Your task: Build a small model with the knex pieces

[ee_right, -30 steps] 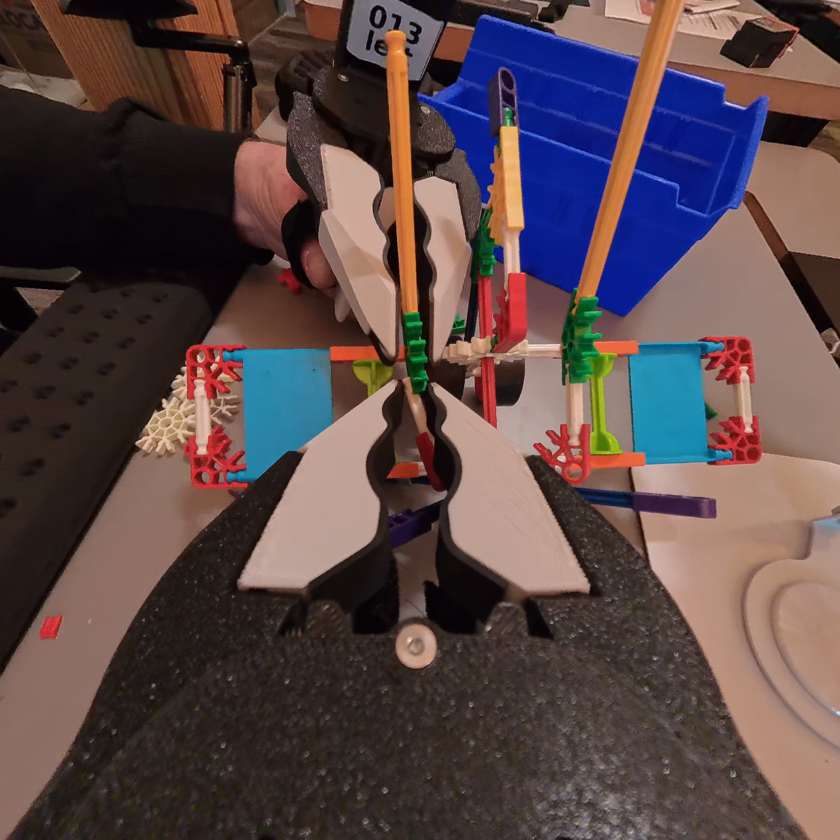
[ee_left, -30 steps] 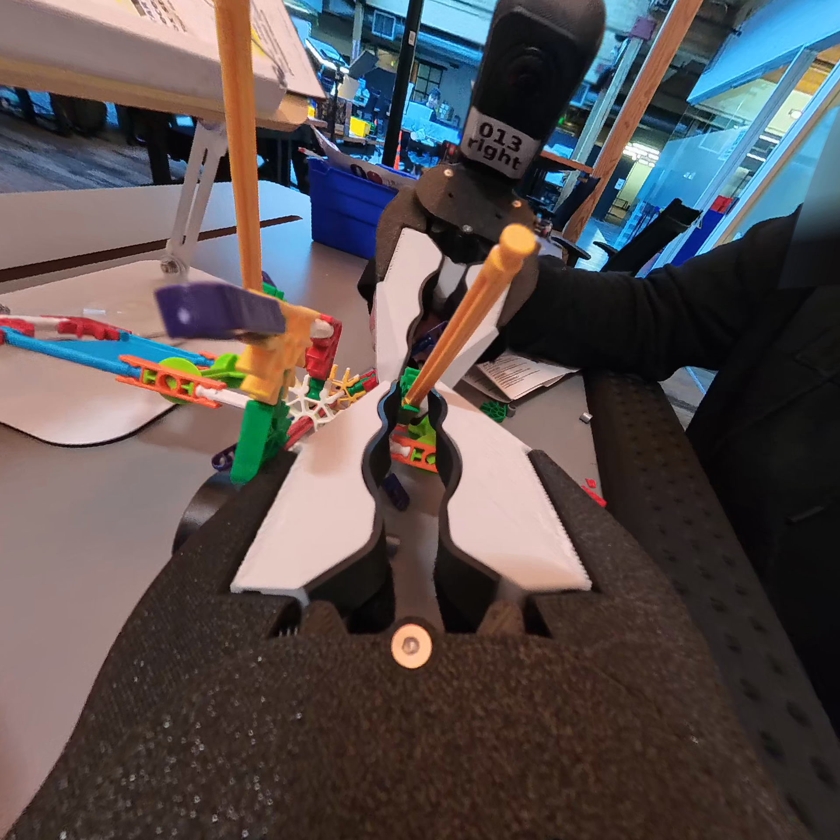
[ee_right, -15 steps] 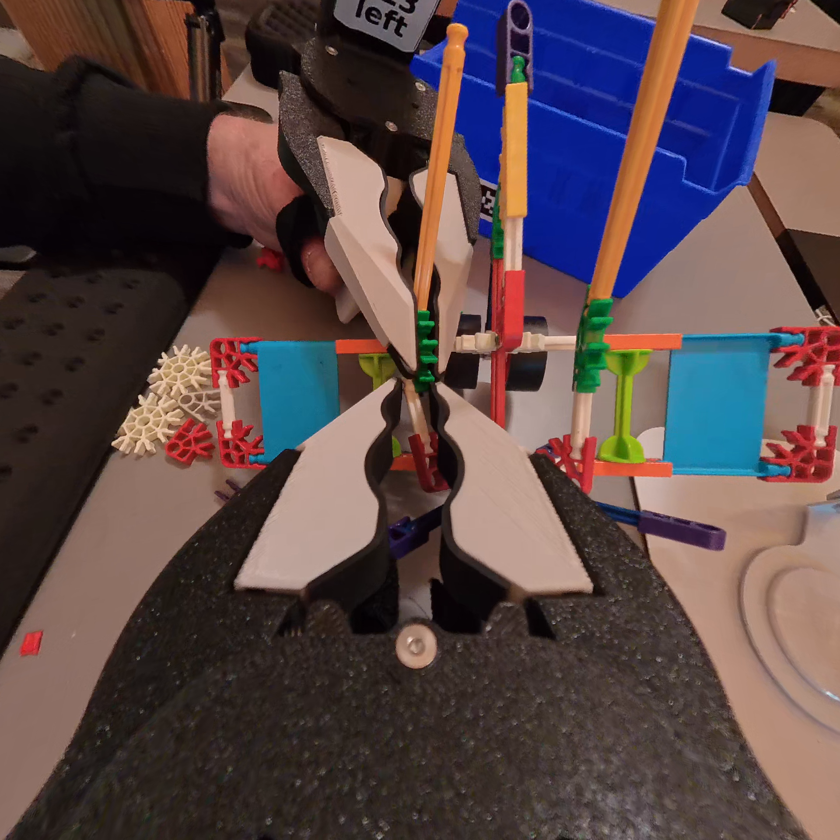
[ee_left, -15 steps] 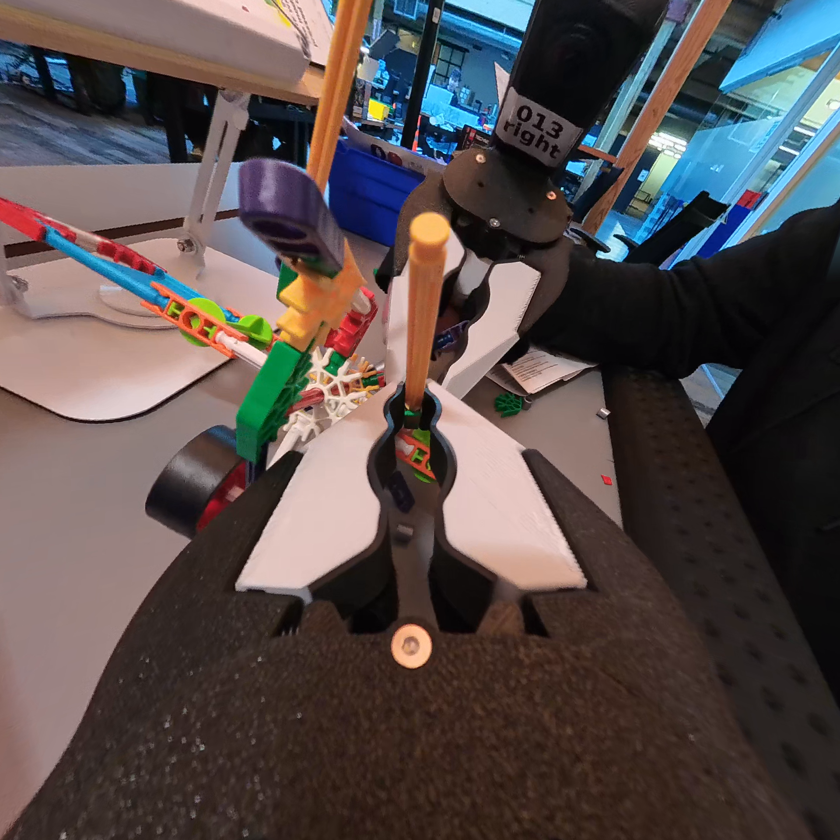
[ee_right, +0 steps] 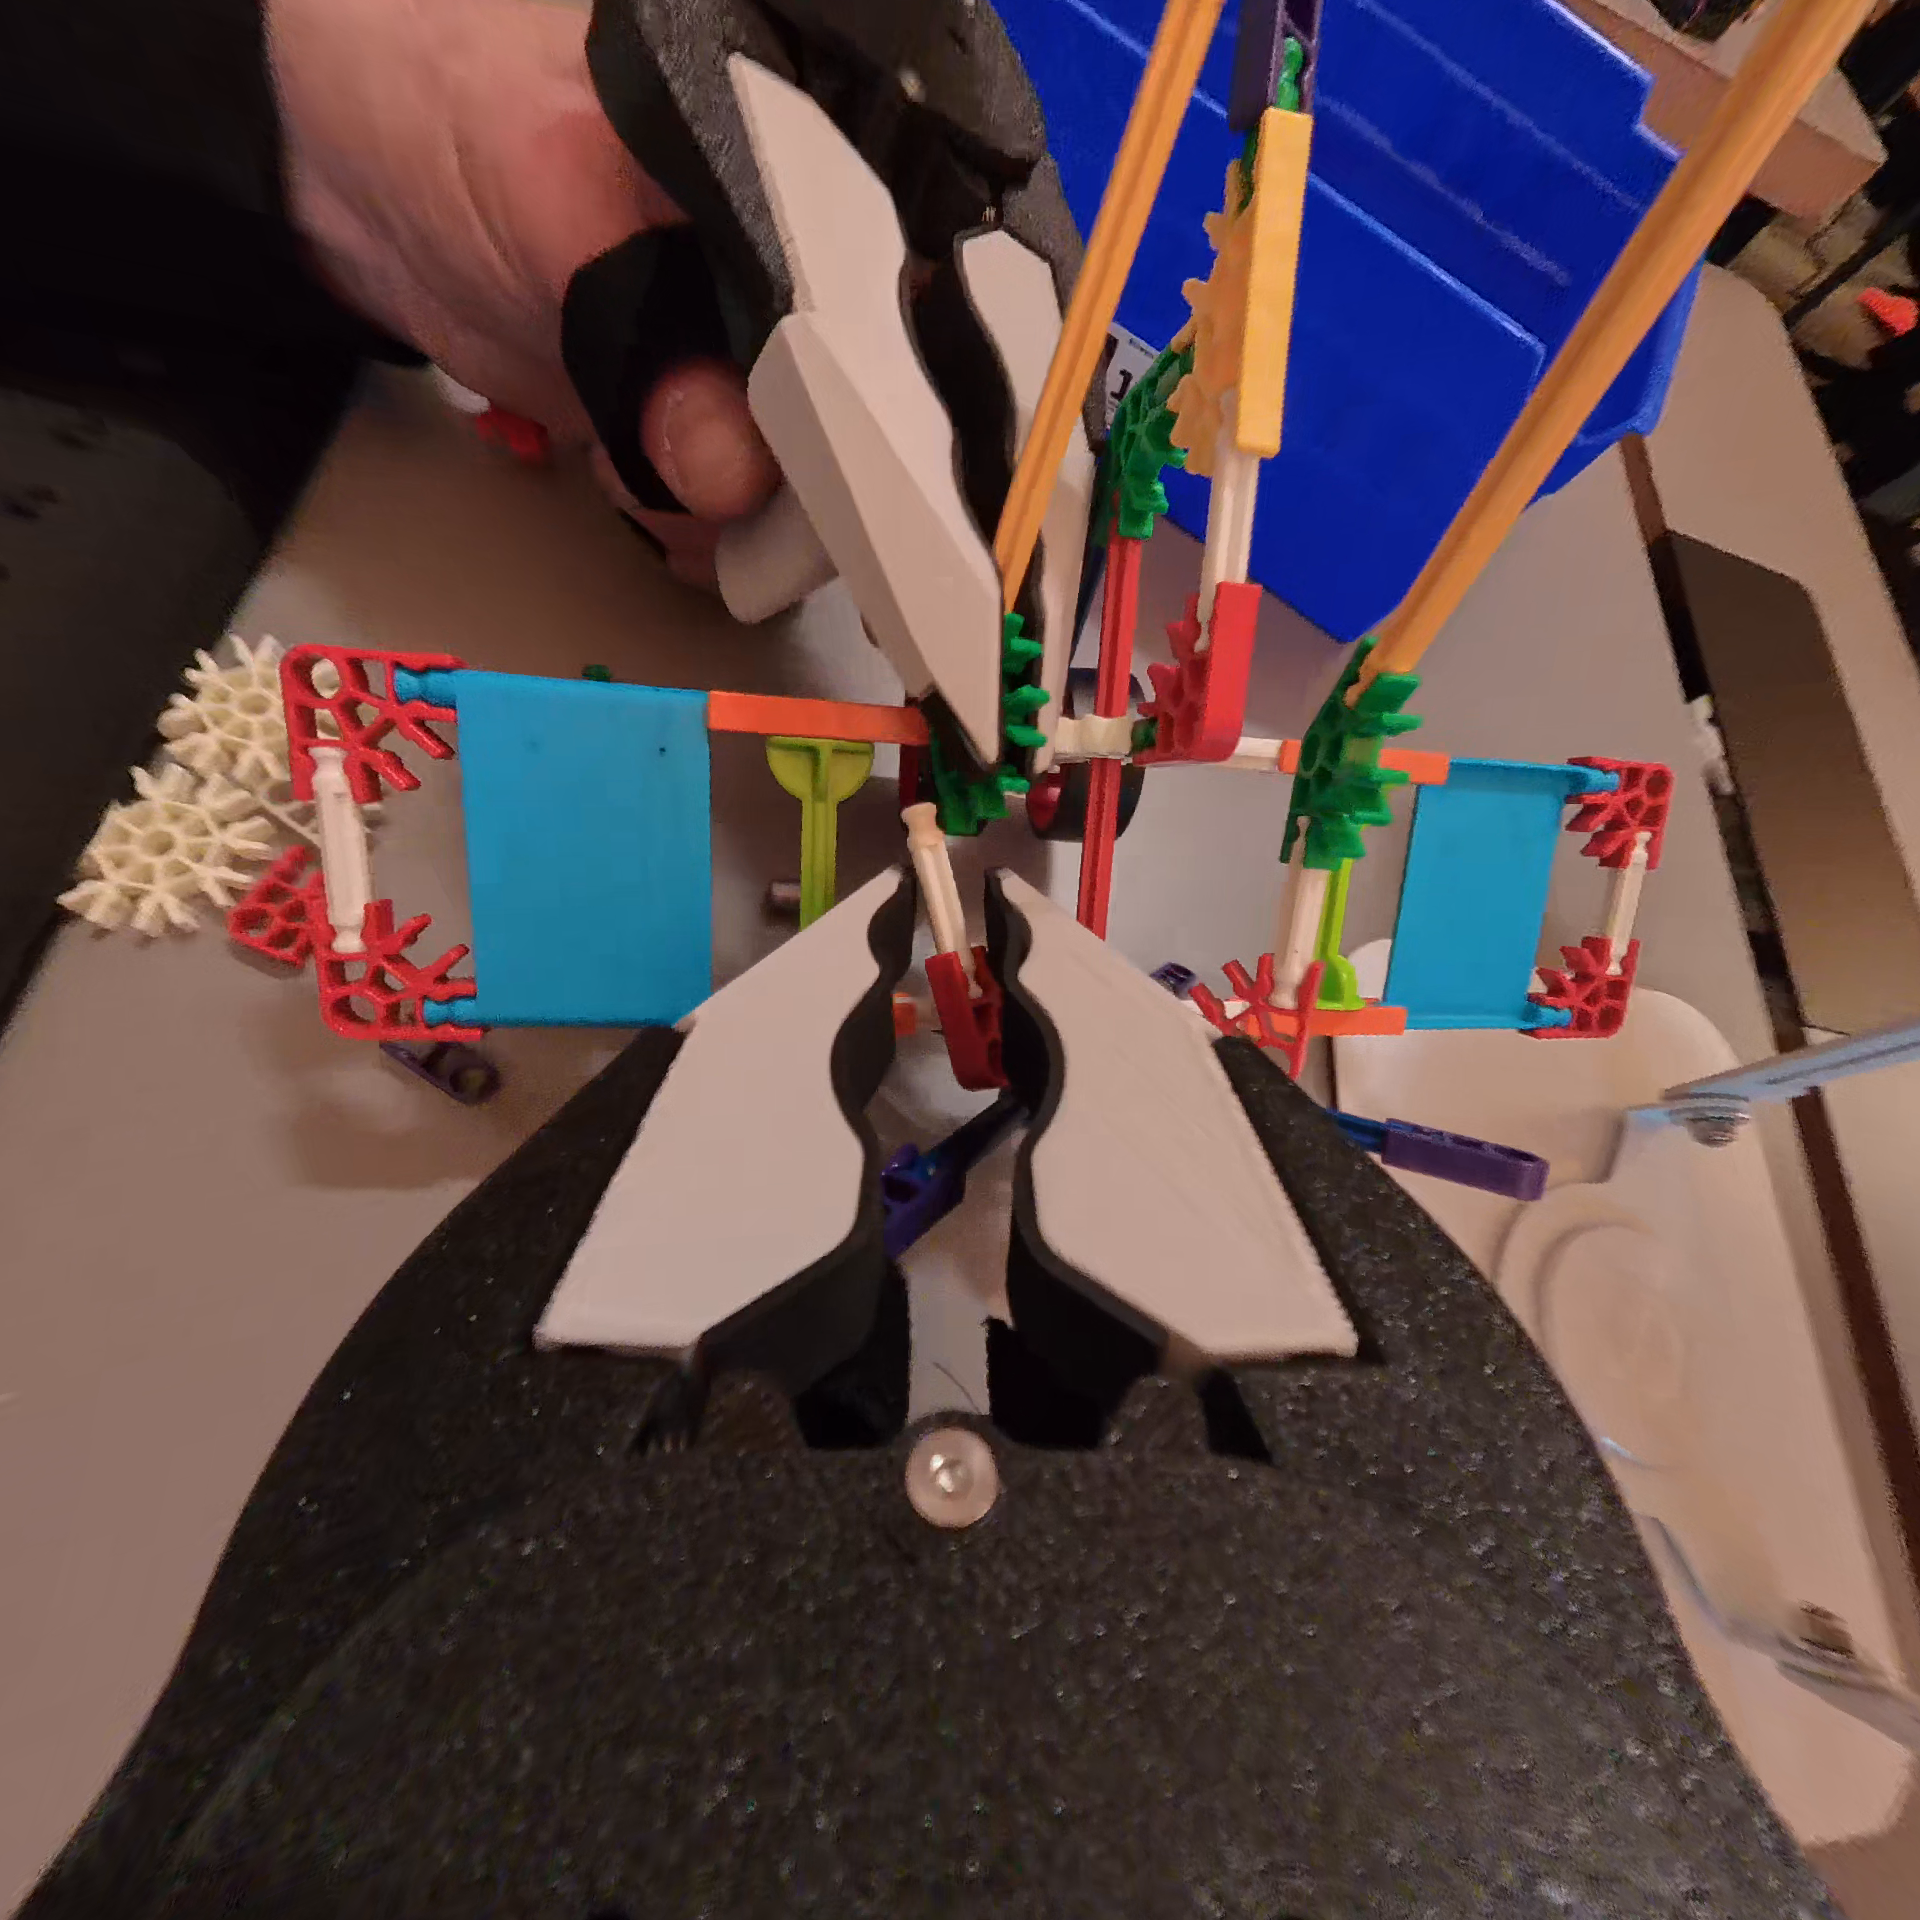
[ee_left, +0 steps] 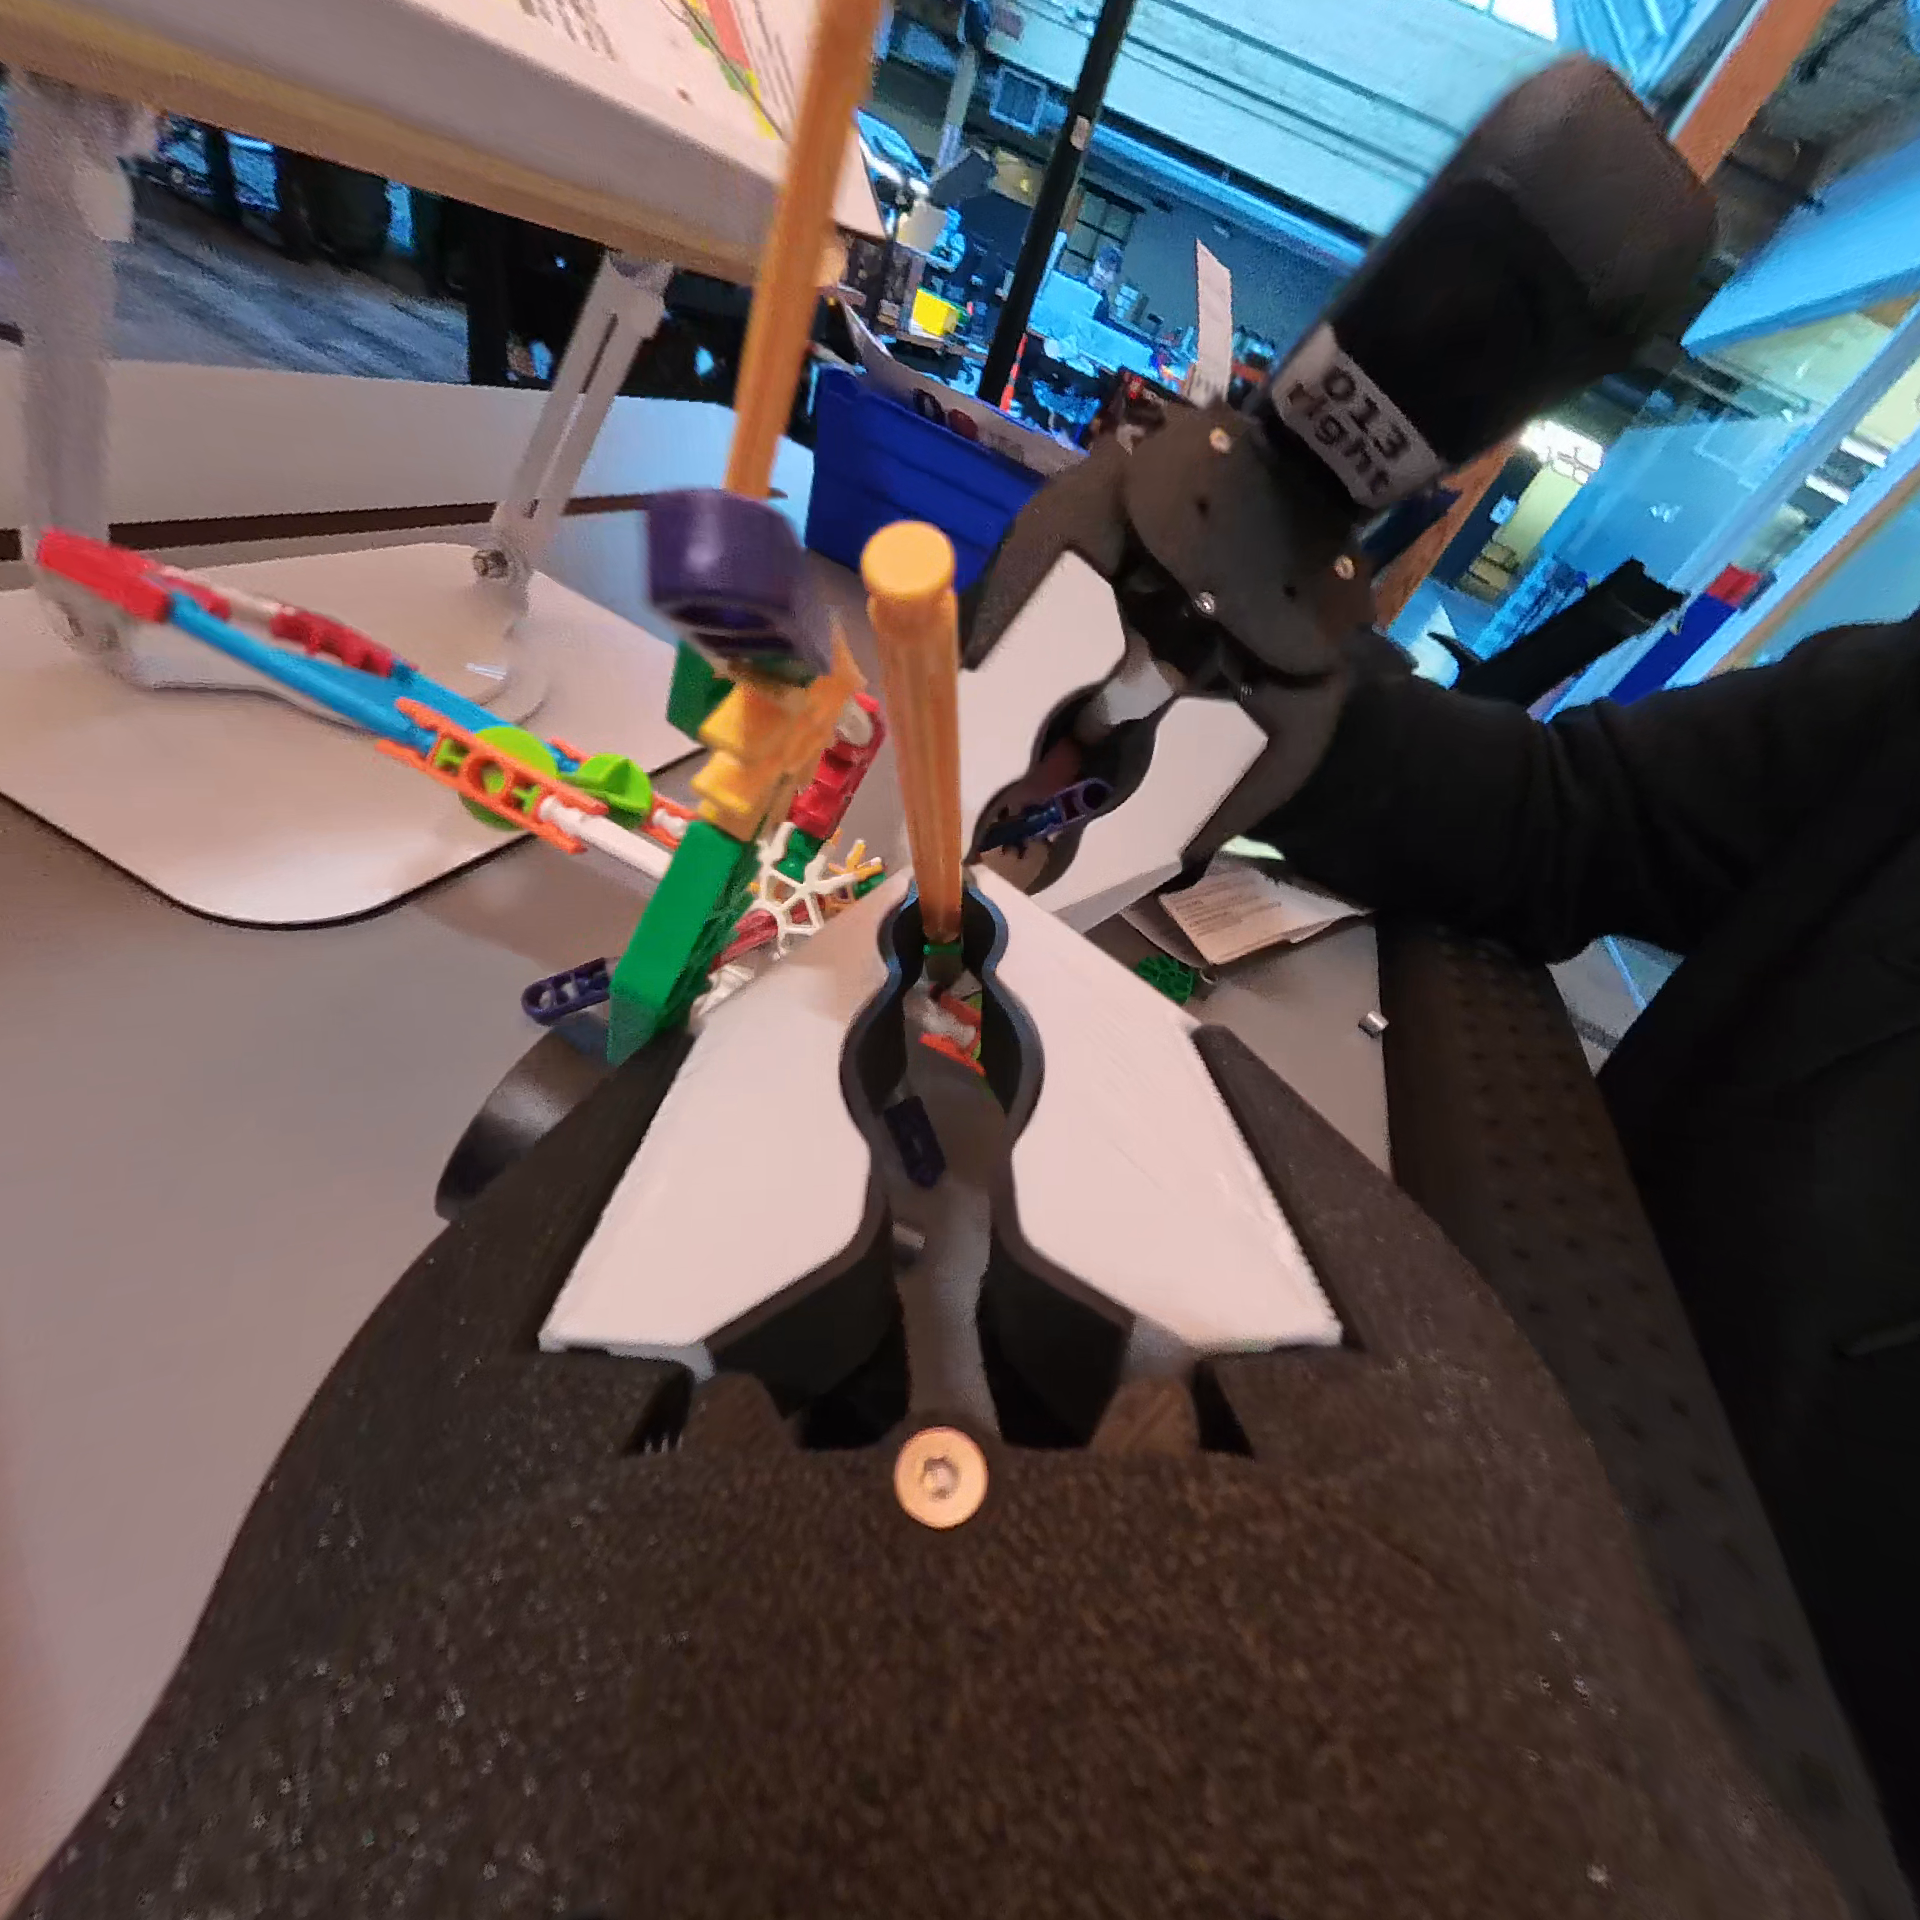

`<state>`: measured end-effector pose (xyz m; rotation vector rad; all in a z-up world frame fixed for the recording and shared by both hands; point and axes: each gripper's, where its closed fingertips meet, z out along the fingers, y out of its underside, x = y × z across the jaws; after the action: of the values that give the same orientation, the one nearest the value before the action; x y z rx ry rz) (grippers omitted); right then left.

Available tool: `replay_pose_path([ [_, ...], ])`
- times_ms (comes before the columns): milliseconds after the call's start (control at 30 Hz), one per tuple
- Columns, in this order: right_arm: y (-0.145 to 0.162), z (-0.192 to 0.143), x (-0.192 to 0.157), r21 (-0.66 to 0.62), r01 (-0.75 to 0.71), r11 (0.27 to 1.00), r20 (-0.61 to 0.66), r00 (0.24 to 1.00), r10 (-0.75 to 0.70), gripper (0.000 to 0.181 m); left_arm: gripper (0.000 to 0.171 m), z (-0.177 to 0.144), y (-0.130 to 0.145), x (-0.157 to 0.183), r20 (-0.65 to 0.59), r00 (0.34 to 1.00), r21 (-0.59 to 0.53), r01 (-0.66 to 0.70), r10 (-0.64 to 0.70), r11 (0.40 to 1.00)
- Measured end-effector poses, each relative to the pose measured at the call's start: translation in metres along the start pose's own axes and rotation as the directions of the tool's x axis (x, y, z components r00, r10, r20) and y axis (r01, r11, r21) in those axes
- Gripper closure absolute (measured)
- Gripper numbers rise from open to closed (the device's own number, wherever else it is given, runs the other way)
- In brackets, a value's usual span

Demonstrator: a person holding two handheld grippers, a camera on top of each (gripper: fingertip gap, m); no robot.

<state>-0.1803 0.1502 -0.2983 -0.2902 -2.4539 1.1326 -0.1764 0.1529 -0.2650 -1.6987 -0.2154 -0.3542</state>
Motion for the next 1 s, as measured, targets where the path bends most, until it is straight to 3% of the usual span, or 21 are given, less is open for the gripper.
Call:
replay_pose_path([
  [133,0.000,0.002,-0.001,-0.014,0.023,1.000,-0.016,1.000,-0.024,0.171,0.166,-0.005,-0.007,-0.001,0.023,0.997,0.042,0.068,-0.069,0.997],
  [433,-0.005,-0.003,-0.003,0.004,0.035,0.999,-0.006,0.999,-0.035,0.166,0.166,-0.005,0.007,0.001,0.086,0.996,-0.113,-0.018,0.028,0.993],
  [733,-0.023,-0.009,0.004,0.025,0.181,0.983,-0.139,0.975,-0.176,0.161,0.166,-0.018,-0.010,0.004,0.090,0.988,0.029,0.123,-0.125,0.992],
  [867,-0.054,-0.022,0.007,0.043,0.403,0.914,-0.343,0.865,-0.365,0.160,0.166,-0.027,-0.030,0.012,0.012,0.960,0.197,0.271,-0.279,0.942],
  [1000,-0.081,-0.029,0.000,-0.019,0.589,0.808,-0.514,0.687,-0.513,0.155,0.166,-0.029,-0.043,0.024,-0.084,0.922,0.305,0.385,-0.378,0.871],
])
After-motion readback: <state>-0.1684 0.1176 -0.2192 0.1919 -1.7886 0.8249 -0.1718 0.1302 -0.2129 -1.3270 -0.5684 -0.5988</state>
